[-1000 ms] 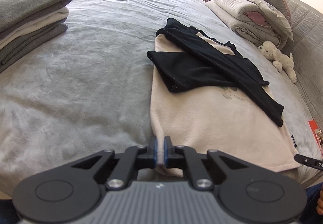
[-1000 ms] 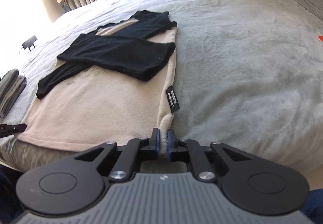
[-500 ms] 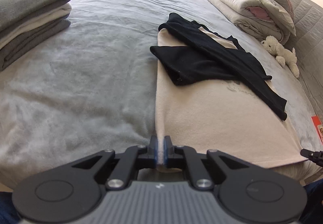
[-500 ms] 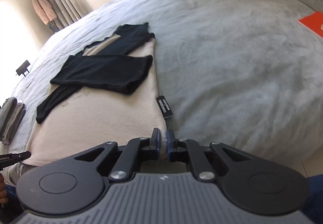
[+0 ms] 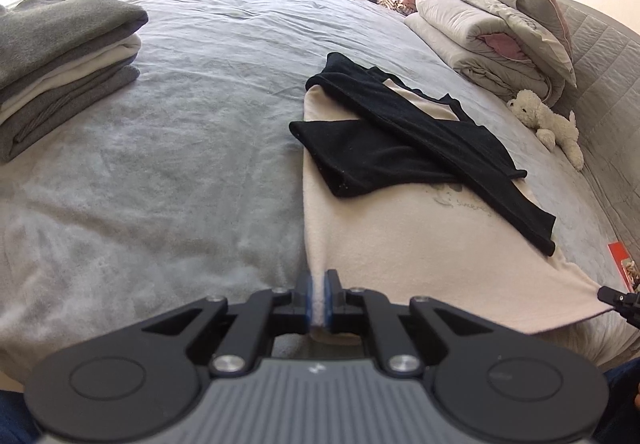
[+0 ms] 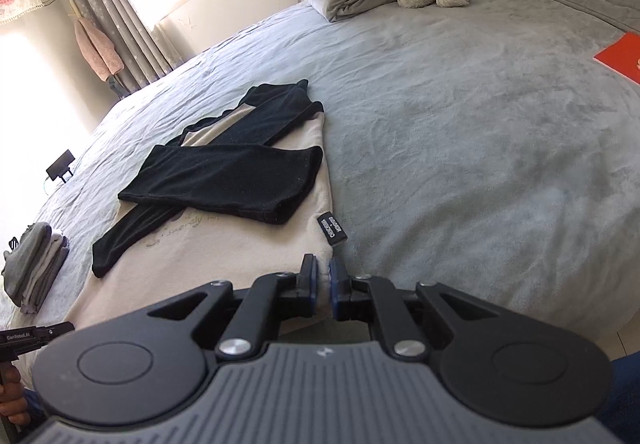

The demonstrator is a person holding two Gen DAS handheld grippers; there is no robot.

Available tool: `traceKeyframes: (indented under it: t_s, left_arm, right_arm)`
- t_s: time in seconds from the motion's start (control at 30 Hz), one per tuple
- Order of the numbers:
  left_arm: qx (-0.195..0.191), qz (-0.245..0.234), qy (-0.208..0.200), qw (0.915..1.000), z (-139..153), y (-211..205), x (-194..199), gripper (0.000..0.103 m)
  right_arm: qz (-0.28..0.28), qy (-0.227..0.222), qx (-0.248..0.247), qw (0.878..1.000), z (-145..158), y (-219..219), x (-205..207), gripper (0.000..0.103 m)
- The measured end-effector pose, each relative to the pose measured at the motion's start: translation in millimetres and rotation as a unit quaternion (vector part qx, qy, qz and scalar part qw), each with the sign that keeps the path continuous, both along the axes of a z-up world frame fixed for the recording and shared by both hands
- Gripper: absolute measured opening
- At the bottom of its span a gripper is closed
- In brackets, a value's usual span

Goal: Fold clothes
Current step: 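Lift the hem with both grippers and fold it over toward the collar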

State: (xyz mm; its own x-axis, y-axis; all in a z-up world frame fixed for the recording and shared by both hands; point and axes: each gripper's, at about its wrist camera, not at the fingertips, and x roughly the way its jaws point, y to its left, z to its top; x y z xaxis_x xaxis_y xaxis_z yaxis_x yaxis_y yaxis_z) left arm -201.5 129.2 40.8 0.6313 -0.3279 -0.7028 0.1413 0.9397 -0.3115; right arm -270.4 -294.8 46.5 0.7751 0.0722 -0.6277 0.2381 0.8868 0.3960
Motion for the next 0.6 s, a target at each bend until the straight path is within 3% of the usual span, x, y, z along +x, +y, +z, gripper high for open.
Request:
traceKeyframes:
  t_s: [0.33,0.53,0.6]
  left_arm:
    - [0.019,0.021,-0.012,0.9995,35.1,-16.1,38.9,0.006]
    - [0.057,0.023,-0.009,0.9981,55.7,-33.2,97.4,0.006]
    - [0.064,0.023,-0.011,0.9976,61.4,-41.3,124.8,0.006]
  right_arm:
    - [-0.015,0.018,0.017,1.0,25.8,-14.3,55.1,0.008]
    - [-0.044,0.032,0.074,0.996,37.3,-41.5,121.8,0.008]
    - [-0.049,0.03,0.072,0.996,40.6,-46.7,148.3,0.008]
